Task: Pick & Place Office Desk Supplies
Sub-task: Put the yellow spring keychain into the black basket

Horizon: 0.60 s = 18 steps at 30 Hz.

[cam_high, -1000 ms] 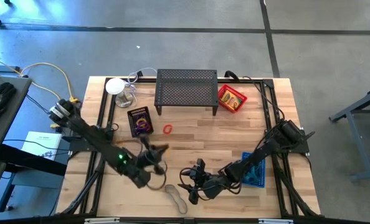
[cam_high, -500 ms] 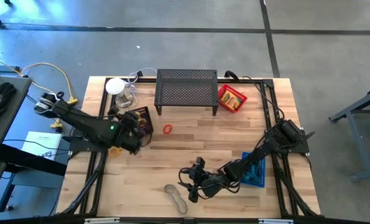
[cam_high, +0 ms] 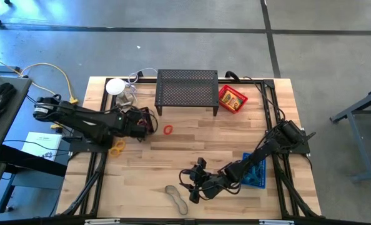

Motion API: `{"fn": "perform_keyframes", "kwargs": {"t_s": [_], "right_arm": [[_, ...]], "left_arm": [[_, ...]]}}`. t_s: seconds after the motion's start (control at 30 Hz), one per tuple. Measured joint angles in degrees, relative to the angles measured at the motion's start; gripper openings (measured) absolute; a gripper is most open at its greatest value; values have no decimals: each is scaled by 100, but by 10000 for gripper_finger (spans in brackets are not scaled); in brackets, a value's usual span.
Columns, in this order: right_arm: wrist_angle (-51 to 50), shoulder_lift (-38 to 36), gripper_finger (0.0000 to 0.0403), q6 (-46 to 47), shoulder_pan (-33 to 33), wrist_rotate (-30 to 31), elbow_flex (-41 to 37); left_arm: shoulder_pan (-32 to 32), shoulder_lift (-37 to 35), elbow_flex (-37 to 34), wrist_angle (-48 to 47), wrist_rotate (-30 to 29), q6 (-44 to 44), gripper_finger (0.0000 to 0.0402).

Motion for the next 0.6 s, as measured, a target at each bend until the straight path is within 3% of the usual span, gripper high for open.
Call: {"fn": "perform_keyframes", "kwargs": {"t_s": [0.4, 0.53, 0.6], "right_arm": [[-23, 0, 220, 0, -4, 1, 0], [-27, 0, 220, 11, -4, 0, 0], [-27, 0, 220, 15, -4, 0, 0]], "left_arm": [[100, 0, 0, 52, 149, 250, 120], [78, 0, 0, 49, 158, 248, 135], [11, 0, 4, 44, 433, 220, 136]]}}
